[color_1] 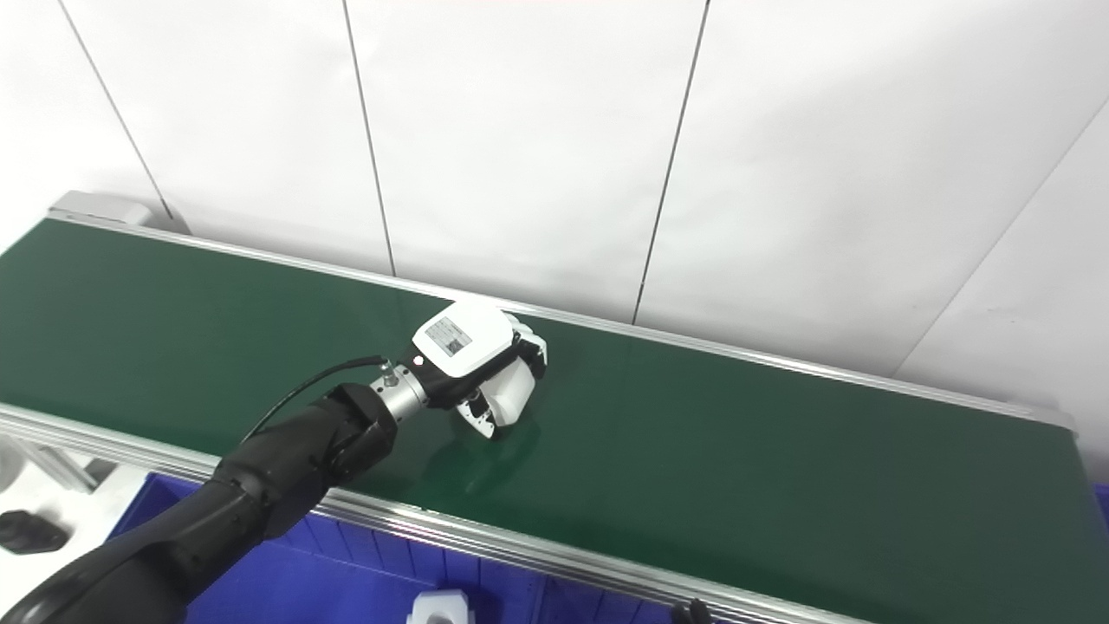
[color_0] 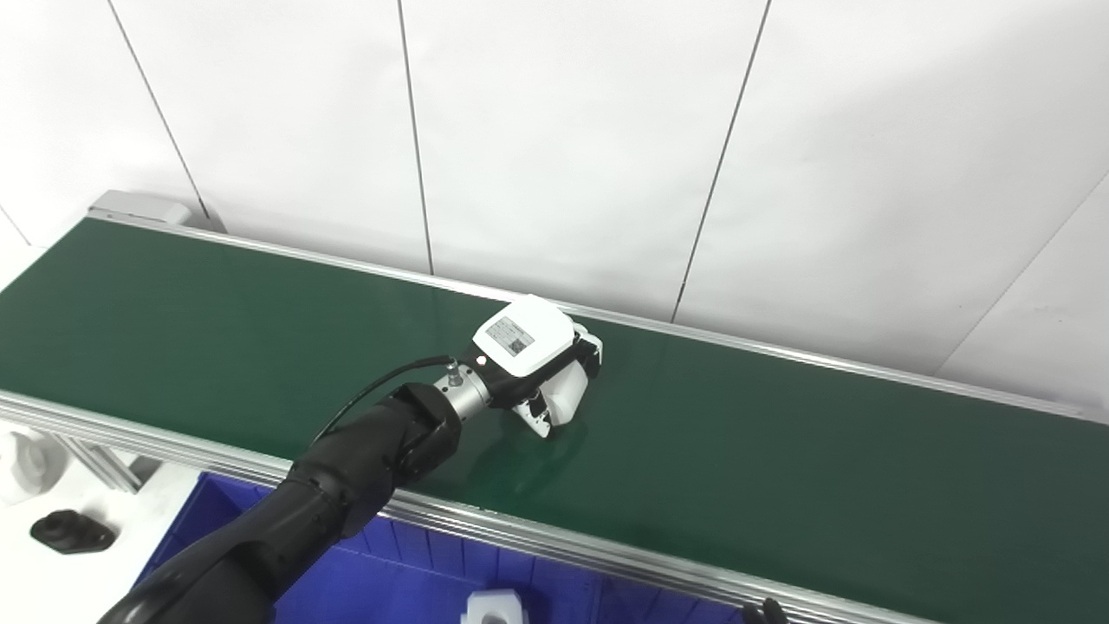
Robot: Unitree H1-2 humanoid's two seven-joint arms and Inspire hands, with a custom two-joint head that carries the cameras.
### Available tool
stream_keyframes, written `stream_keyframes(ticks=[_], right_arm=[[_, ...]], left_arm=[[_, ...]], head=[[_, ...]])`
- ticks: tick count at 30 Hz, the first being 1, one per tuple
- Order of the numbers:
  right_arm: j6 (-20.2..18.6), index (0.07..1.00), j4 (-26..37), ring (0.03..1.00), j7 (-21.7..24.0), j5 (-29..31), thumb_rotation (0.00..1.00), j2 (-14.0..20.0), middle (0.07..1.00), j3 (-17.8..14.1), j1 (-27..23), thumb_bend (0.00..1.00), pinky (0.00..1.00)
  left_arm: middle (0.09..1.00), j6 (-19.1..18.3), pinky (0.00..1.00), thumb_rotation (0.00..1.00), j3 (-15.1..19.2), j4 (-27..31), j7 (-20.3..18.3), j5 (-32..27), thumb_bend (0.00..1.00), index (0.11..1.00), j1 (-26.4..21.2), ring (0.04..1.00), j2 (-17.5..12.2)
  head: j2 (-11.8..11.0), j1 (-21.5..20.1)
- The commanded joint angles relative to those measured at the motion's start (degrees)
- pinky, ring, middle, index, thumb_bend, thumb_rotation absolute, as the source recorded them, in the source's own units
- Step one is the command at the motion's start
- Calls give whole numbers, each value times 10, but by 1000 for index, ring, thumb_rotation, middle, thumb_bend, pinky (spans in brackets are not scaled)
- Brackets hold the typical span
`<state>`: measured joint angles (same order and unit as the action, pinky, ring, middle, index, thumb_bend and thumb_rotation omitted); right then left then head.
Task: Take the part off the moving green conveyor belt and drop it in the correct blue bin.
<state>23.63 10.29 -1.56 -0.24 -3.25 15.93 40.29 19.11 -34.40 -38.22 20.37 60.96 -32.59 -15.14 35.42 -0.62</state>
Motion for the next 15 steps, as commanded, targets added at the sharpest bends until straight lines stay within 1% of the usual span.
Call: stream_keyframes(ticks=[1,4,8,9,11,13,14,15], right_arm=[[30,1000,17,931,6,2,1000,-6,965,6,6,879,944],[29,1000,17,932,6,4,1000,-6,963,7,5,882,947],[27,1000,20,934,7,7,1000,-6,967,9,6,875,953],[26,1000,21,934,7,7,1000,-6,967,10,6,874,955],[23,1000,26,932,6,6,1000,-6,966,10,7,882,953],[19,1000,31,935,6,5,1000,-5,969,10,7,891,953],[15,1000,36,936,6,6,1000,-4,970,10,7,891,954],[11,1000,40,942,6,6,1000,-3,975,10,7,888,960]], left_arm=[[511,4,479,0,1,10,16,-2,503,482,-39,443,-5],[512,4,481,0,-4,16,12,0,503,480,-41,445,-10],[513,7,488,0,-4,46,-7,-2,503,483,-41,443,-26],[512,9,490,0,-2,60,-19,-7,503,485,-40,442,-31],[512,13,490,0,3,93,-45,-15,503,489,-40,440,-44],[510,21,488,0,12,142,-74,-28,503,495,-38,438,-62],[509,25,478,0,18,171,-93,-35,503,501,-38,433,-71],[511,31,471,0,23,198,-108,-42,502,501,-37,431,-81]], head=[[1,1],[2,2],[4,3],[11,9],[16,16],[26,26],[38,40],[38,40]])
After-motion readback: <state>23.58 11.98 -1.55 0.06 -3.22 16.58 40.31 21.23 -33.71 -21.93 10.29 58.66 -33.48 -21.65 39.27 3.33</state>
